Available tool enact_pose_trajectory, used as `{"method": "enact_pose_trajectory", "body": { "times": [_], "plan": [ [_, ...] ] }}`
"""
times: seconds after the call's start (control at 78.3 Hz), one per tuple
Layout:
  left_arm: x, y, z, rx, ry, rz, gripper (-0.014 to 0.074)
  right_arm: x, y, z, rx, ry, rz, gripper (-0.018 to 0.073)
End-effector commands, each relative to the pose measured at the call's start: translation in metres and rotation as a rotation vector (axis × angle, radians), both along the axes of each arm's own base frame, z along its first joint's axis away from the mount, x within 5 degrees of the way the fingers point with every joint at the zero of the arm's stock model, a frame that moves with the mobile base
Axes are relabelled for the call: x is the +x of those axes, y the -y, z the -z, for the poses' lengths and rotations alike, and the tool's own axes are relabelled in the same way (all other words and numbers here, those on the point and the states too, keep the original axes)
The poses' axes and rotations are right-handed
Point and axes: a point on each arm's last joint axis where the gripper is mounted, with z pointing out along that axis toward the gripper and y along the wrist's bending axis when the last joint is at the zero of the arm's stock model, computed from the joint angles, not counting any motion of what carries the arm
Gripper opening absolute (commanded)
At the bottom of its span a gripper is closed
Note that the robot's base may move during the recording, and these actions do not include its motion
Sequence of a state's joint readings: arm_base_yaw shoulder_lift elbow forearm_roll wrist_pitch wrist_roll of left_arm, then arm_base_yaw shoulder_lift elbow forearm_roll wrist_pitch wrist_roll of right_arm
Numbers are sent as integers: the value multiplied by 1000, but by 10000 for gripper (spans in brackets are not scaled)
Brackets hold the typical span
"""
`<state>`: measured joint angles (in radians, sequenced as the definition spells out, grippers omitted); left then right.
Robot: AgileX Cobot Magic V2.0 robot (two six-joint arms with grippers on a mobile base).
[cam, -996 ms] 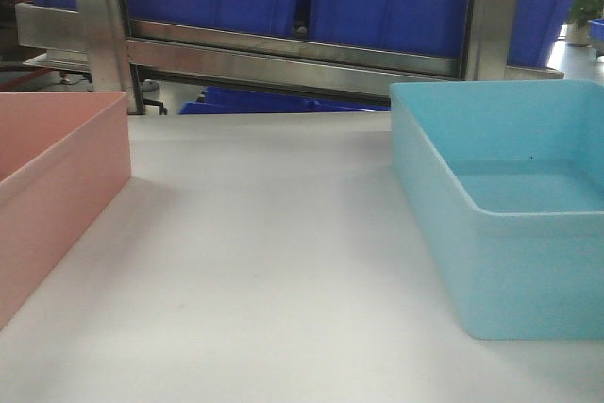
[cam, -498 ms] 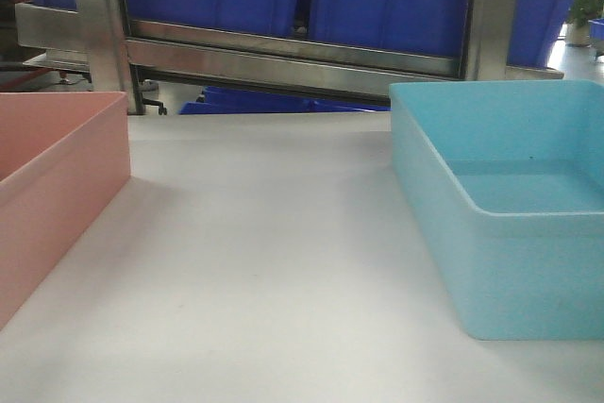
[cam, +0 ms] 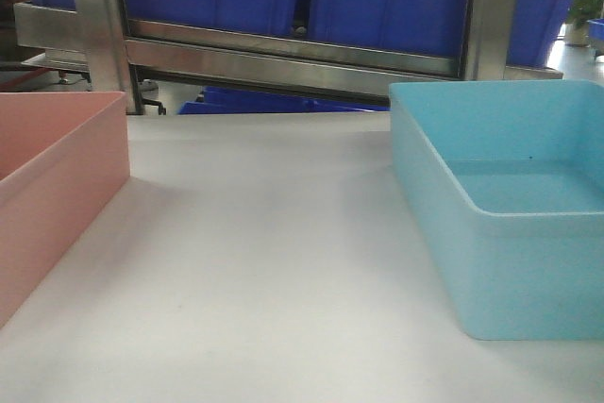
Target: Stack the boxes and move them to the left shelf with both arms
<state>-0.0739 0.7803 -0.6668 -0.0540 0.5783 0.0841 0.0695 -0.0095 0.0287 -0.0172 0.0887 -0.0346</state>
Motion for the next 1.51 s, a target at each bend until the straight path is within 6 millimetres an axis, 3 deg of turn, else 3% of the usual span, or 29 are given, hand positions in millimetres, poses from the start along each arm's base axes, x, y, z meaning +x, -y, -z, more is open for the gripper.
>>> {"method": "enact_pose_trajectory", "body": {
  "times": [0.0,0.191,0.332,0.421,0.562,0.626,0.894,1.085,1.2,1.391,1.494],
  "plan": [
    [19,-1,-18,-8,-26,-16,0,-3,0,-17,0,132,3,49],
    [66,-33,-16,3,-207,-154,0,-3,0,-17,0,132,3,49],
    [95,-52,-13,46,-342,-135,8,-3,0,-17,0,132,3,49],
    [117,-64,-14,37,-384,-153,102,-3,0,-17,0,132,3,49],
    [150,-85,-12,22,-474,-182,389,-3,0,-17,0,132,3,49],
    [162,-93,-9,40,-506,-161,443,-3,0,-17,0,132,3,49],
    [212,-116,29,58,-624,-124,384,-3,0,-17,0,132,3,49],
    [225,-124,60,42,-700,-125,366,-3,0,-17,0,132,3,49],
    [226,-131,70,53,-727,-135,265,-3,0,-17,0,132,3,49],
    [225,-135,71,48,-739,-145,-14,-3,0,-17,0,132,3,49],
    [222,-134,72,41,-768,-139,-1,-3,0,-17,0,132,3,49]
  ]
}}
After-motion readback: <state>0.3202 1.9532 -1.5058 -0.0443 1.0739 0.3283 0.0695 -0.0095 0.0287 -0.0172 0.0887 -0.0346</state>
